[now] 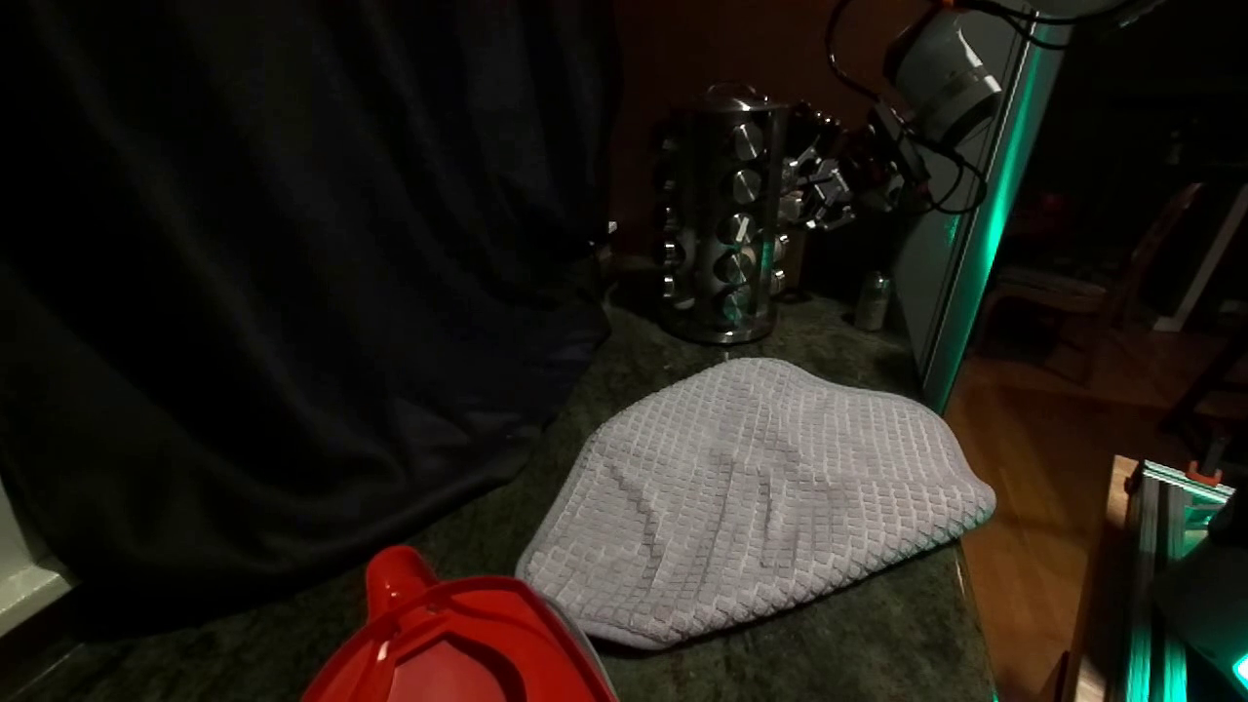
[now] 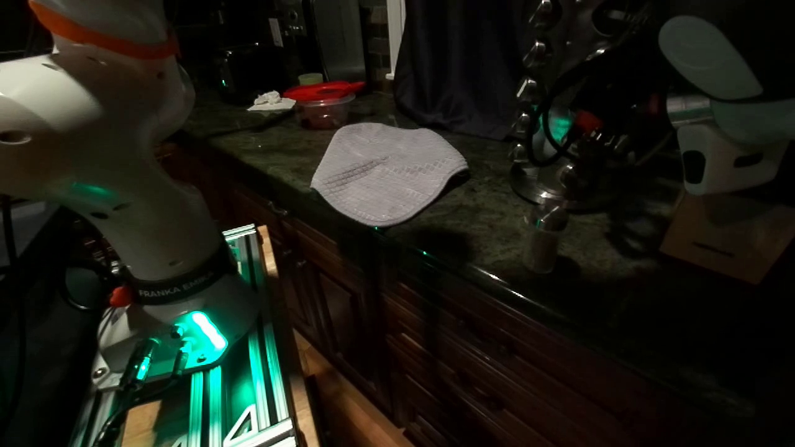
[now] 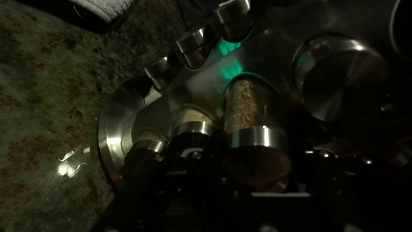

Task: Pu the left bottle on the rack

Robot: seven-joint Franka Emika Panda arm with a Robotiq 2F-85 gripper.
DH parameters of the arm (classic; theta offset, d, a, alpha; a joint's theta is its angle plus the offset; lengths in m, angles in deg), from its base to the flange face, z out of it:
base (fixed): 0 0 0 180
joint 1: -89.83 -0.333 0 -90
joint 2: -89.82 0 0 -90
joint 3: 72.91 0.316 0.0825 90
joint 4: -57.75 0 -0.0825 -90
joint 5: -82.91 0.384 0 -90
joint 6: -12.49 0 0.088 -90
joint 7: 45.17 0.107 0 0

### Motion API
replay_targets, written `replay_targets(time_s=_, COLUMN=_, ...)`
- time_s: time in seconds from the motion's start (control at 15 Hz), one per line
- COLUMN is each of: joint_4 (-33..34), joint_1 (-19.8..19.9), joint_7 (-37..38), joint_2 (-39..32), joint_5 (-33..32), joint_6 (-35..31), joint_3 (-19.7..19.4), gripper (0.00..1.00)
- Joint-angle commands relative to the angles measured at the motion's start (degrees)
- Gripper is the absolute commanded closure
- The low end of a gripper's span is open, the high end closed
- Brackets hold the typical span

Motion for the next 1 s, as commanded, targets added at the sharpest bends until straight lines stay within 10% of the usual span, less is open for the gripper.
replay_targets(time_s=0.0, joint_4=-2.37, joint_1=-0.24, joint_7=3.37, joint_2=1.39, joint_5=-0.20, joint_6=-0.65, joint_3=0.24, gripper=0.73)
replay_targets(time_s=0.93, joint_4=-7.49, joint_1=-1.82, joint_7=6.73, joint_2=5.53, joint_5=-0.37, joint_6=-3.95, joint_3=0.28, gripper=0.73)
